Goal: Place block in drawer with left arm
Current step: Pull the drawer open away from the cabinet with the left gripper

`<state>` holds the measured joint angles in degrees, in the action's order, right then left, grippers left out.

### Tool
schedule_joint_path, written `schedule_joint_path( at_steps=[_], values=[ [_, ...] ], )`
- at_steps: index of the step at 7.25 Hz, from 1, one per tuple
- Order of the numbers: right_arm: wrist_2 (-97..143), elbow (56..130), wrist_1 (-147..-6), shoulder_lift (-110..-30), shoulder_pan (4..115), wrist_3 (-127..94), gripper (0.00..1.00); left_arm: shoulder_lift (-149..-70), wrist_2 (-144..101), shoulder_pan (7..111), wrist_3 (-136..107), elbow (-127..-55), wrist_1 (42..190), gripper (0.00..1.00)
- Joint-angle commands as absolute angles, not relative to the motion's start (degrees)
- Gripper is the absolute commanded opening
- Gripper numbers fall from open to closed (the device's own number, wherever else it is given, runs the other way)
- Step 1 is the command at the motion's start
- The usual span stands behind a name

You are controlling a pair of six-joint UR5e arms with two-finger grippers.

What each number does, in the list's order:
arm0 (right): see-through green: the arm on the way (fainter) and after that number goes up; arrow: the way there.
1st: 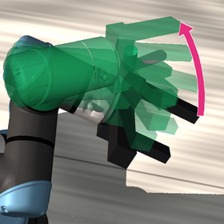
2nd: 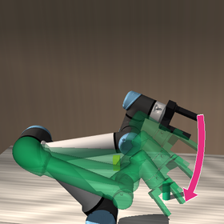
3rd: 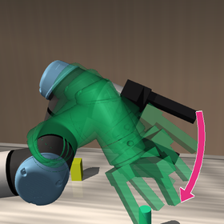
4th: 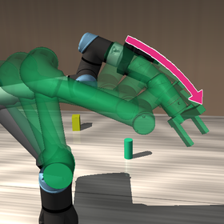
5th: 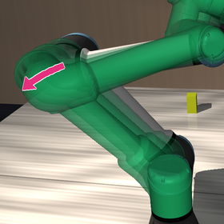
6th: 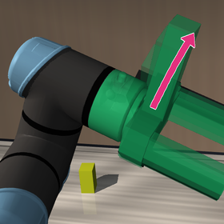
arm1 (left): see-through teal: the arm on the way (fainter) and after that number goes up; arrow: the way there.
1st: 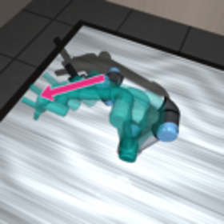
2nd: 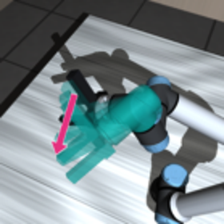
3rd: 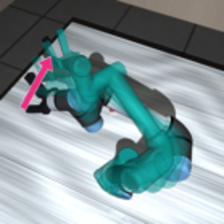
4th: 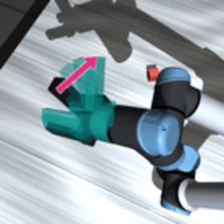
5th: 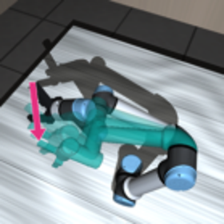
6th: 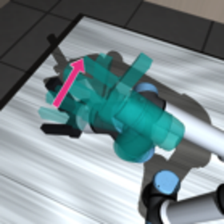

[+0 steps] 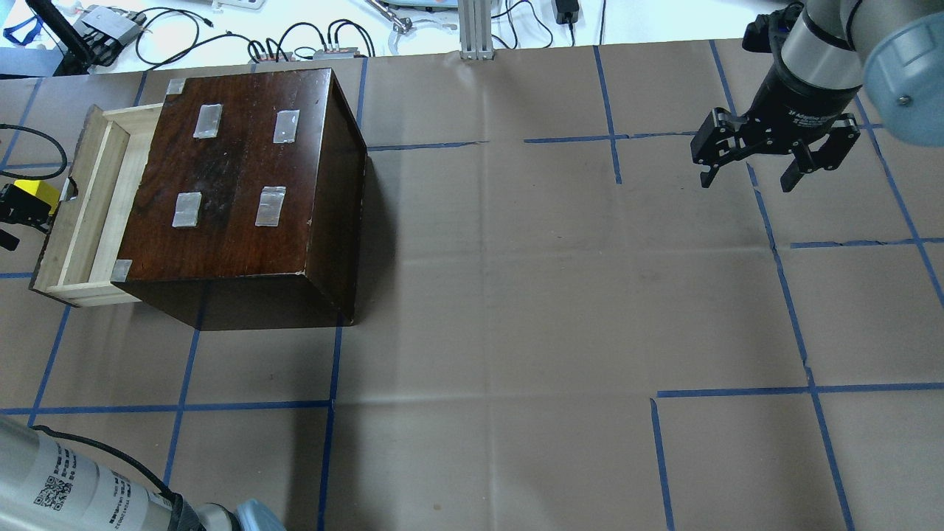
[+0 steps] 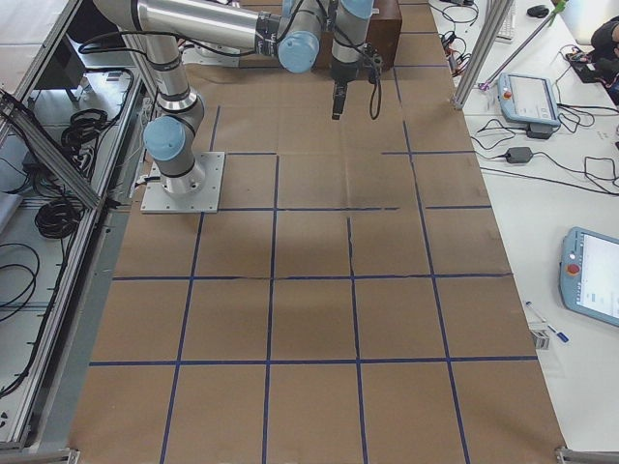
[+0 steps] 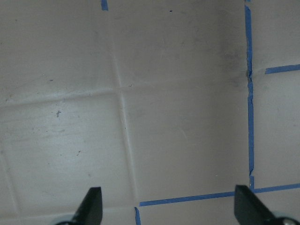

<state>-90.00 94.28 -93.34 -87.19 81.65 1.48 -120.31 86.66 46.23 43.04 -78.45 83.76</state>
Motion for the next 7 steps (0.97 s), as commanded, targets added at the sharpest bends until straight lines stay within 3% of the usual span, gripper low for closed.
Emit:
schedule_joint_path(
  at_steps=[1, 4, 7],
  values=[
    [-90.00, 94.31, -93.34, -87.19, 81.65, 1.41, 1.00, -120.41, 87.89, 46.05, 43.24, -78.05, 83.76, 0.99],
    [-90.00, 94.31, -93.34, -87.19, 81.65, 1.41, 1.00, -122.15, 88.77, 45.88, 43.16, -70.01, 83.67, 0.99],
    [-90.00, 94.31, -93.34, -87.19, 81.65, 1.41, 1.00, -132.42, 88.68, 45.88, 42.98, -61.80, 74.82, 0.99]
  ],
)
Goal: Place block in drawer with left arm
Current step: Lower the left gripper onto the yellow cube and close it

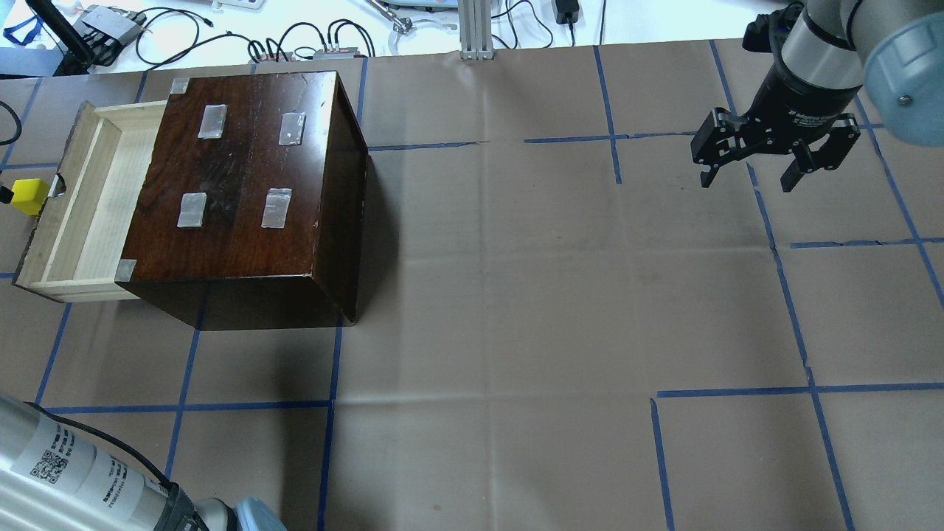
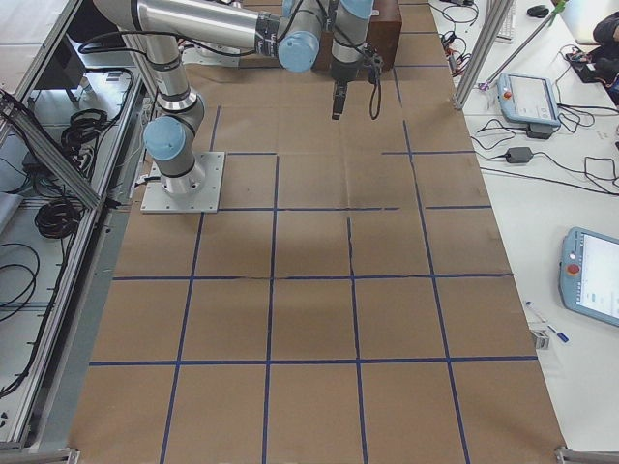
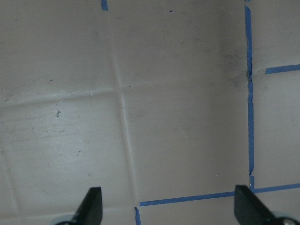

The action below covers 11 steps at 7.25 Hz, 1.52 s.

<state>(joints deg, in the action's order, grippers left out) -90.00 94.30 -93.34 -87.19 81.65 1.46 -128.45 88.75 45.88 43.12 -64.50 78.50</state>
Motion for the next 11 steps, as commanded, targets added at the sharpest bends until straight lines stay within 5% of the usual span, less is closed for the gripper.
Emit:
schedule_joint_path(
  at_steps=[1, 9, 10, 11],
  values=[
    [-90.00, 94.31, -93.34, -87.19, 81.65, 1.41, 1.00, -134.80, 88.68, 46.05, 43.07, -60.48, 72.36, 0.99],
    [-90.00, 94.31, -93.34, -87.19, 81.65, 1.49, 1.00, -145.72, 87.89, 46.93, 42.45, -54.58, 66.52, 0.98],
    [-90.00, 94.31, -93.34, -87.19, 81.65, 1.41, 1.00, -145.72, 87.72, 46.93, 42.97, -54.41, 68.62, 0.75],
    [-90.00, 94.31, -93.34, -87.19, 81.65, 1.49, 1.00, -145.20, 88.50, 47.11, 42.89, -54.23, 69.25, 0.09]
  ],
)
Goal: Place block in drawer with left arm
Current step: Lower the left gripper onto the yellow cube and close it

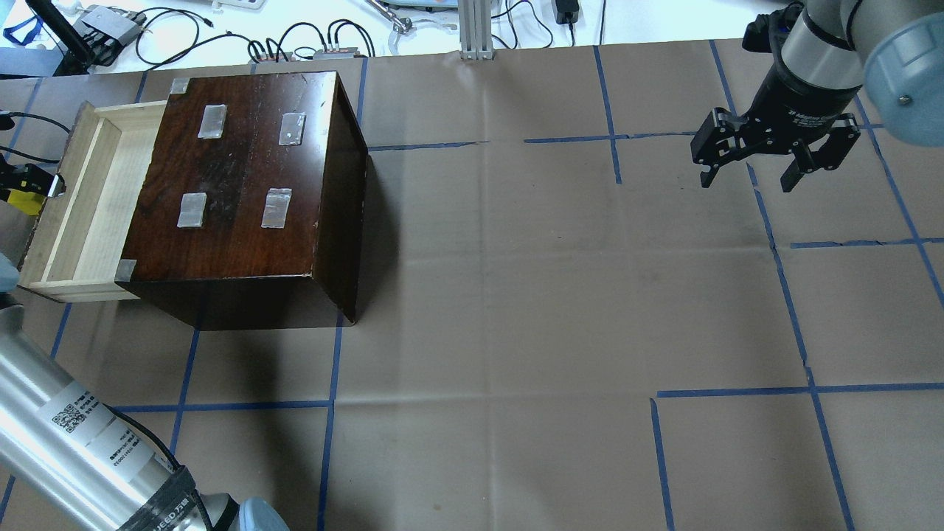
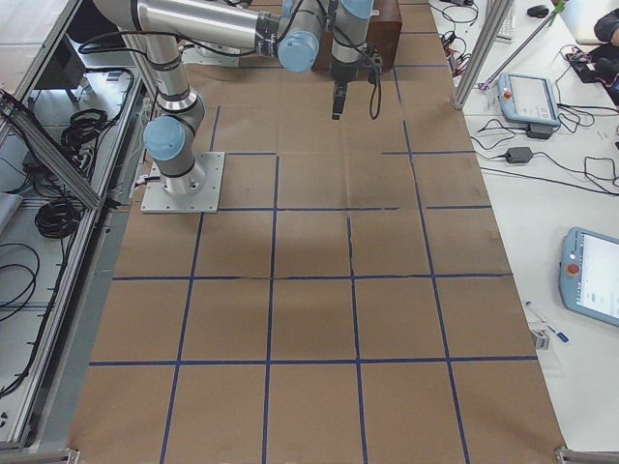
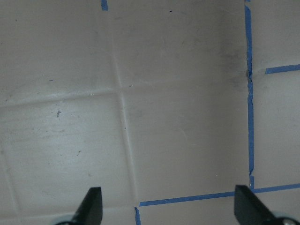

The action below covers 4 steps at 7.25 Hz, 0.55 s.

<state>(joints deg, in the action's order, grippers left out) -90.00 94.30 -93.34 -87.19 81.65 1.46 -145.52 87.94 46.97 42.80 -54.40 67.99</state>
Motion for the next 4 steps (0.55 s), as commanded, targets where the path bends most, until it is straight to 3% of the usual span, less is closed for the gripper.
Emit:
schedule_joint_path(
  at_steps=[1, 4],
  values=[
    [-90.00, 94.31, -93.34, -87.19, 81.65, 1.49, 1.00, -144.67, 88.42, 47.20, 42.72, -53.88, 70.56, 0.00],
    [-90.00, 94.31, -93.34, -87.19, 81.65, 1.49, 1.00, -137.51, 88.42, 48.33, 42.36, -55.53, 74.32, 0.00]
  ],
)
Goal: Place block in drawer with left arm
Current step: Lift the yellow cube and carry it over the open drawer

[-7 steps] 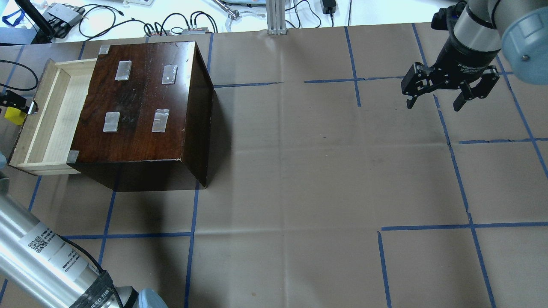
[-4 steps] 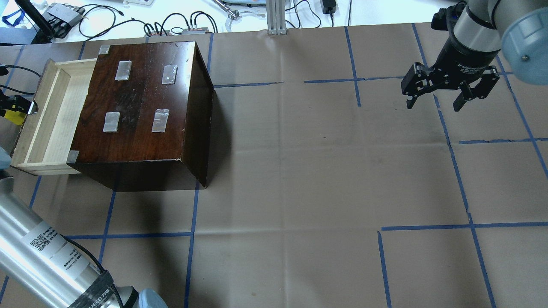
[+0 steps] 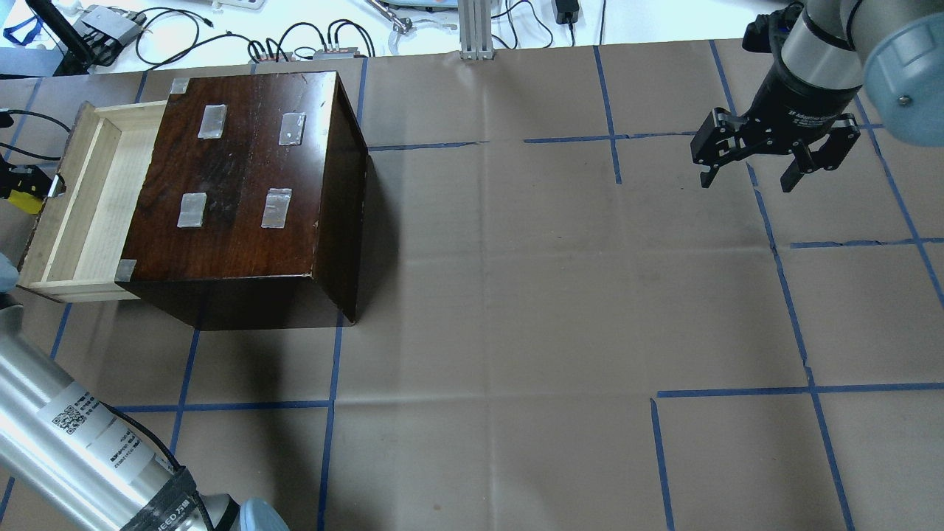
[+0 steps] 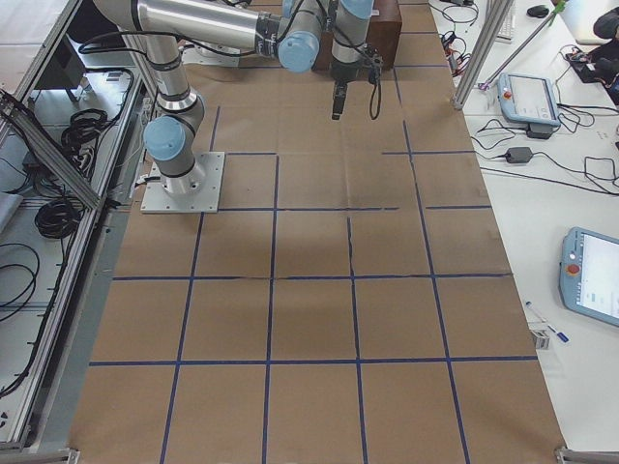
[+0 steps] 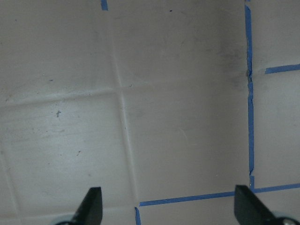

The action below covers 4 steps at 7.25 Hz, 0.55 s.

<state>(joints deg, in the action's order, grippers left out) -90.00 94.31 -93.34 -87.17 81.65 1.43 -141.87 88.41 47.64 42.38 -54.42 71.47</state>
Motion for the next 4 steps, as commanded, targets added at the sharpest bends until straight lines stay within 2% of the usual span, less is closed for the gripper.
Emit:
schedule_joint_path(
  at_steps=[1, 2, 4],
  values=[
    [-90.00, 94.31, -93.34, -87.19, 81.65, 1.41, 1.00, -130.94, 88.51, 49.99, 42.36, -57.81, 78.79, 0.00],
    [-90.00, 94.22, -93.34, -87.19, 81.65, 1.49, 1.00, -123.39, 88.51, 50.79, 42.36, -63.05, 83.80, 0.00],
    [-90.00, 94.31, -93.34, -87.19, 81.65, 1.41, 1.00, -110.19, 88.33, 51.85, 39.14, -77.45, 83.76, 0.00]
  ],
)
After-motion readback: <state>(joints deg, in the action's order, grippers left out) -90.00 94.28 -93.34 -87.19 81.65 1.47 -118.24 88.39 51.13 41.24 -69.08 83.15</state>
